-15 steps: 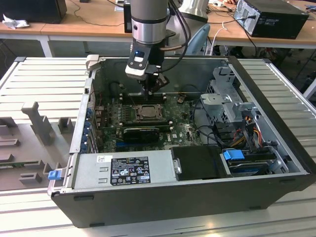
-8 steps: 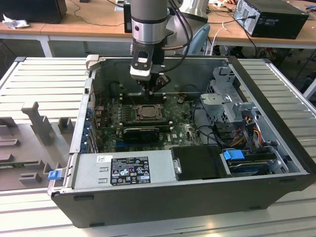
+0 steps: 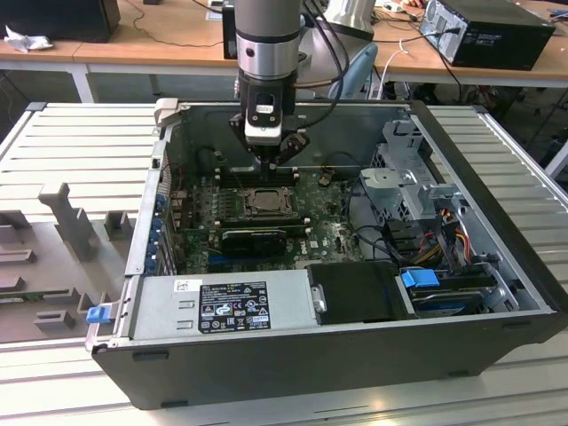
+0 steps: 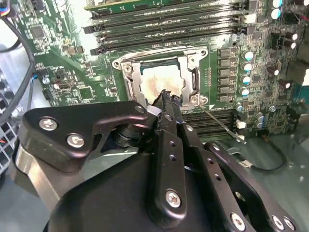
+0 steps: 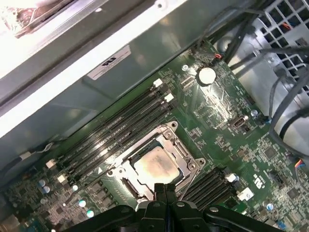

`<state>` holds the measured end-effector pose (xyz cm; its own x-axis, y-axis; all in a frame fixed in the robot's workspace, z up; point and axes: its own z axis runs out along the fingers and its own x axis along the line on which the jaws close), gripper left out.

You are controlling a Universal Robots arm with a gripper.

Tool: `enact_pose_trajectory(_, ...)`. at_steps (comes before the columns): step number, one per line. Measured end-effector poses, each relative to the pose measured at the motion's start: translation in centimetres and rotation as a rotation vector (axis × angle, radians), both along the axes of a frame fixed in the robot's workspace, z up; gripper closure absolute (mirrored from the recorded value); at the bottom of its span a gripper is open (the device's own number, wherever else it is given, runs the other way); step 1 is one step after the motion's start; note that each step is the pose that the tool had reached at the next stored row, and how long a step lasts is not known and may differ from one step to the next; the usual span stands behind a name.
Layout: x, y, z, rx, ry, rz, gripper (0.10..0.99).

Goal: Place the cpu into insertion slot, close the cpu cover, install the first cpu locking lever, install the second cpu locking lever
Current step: 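Install the first cpu locking lever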

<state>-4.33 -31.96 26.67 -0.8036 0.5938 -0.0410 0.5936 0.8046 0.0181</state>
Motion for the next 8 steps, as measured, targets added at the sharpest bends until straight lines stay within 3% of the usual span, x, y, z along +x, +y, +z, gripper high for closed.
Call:
enact_pose_trajectory(4,0.0,0.0,0.0,-0.001,0.0,0.16,0.98)
enact_pose_trajectory(8,0.0,0.0,0.0,-0.001,0.0,0.261,0.98)
